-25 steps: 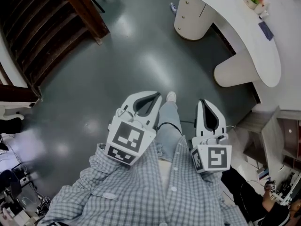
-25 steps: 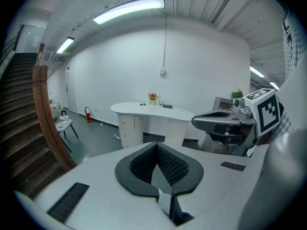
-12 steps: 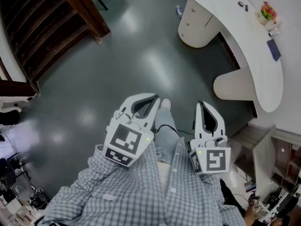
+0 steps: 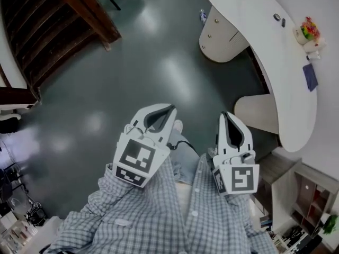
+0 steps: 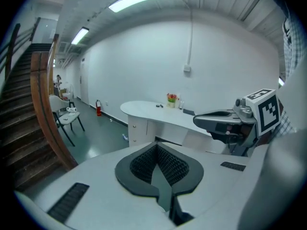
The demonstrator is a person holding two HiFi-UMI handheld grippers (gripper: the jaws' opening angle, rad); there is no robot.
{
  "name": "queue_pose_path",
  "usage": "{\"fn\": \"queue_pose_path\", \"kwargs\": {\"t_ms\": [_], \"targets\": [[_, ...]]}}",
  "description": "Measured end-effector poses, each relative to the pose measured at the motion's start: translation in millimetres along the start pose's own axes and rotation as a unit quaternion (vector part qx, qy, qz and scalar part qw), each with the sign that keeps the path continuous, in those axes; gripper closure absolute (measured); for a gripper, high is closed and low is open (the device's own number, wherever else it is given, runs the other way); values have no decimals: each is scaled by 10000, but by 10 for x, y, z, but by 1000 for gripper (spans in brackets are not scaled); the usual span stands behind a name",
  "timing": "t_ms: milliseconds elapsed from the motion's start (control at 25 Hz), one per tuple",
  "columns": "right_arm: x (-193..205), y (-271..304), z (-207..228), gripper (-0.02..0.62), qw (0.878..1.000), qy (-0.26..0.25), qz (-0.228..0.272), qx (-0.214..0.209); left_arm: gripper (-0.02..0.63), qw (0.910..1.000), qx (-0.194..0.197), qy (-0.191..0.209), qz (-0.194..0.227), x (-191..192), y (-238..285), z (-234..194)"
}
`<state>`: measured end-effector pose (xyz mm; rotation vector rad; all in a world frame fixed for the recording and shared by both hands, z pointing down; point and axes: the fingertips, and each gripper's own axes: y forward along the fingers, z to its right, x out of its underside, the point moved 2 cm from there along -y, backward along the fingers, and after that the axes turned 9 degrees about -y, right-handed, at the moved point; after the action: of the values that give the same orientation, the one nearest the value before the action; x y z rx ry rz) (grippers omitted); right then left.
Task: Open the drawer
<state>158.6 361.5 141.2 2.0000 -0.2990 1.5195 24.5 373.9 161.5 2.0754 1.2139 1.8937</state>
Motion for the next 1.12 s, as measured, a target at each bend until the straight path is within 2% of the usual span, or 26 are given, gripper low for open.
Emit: {"fn": "queue_pose_path", "kwargs": {"t_ms": [240, 560, 840, 1120], "targets": [[24, 257, 403, 587, 9999, 22, 66, -133, 607, 9997, -242, 3, -7, -222, 287, -16], [-69, 443, 600, 587, 9992, 72, 336, -191, 607, 9988, -426, 211, 145, -523, 368, -29], [-112, 537, 744, 587, 9994, 20, 359, -20, 607, 9989, -277, 317, 189, -689, 550, -98], [-111, 701, 878, 588, 9990, 47, 287, 332, 607, 9988, -52, 452, 205, -840, 773, -299]]}}
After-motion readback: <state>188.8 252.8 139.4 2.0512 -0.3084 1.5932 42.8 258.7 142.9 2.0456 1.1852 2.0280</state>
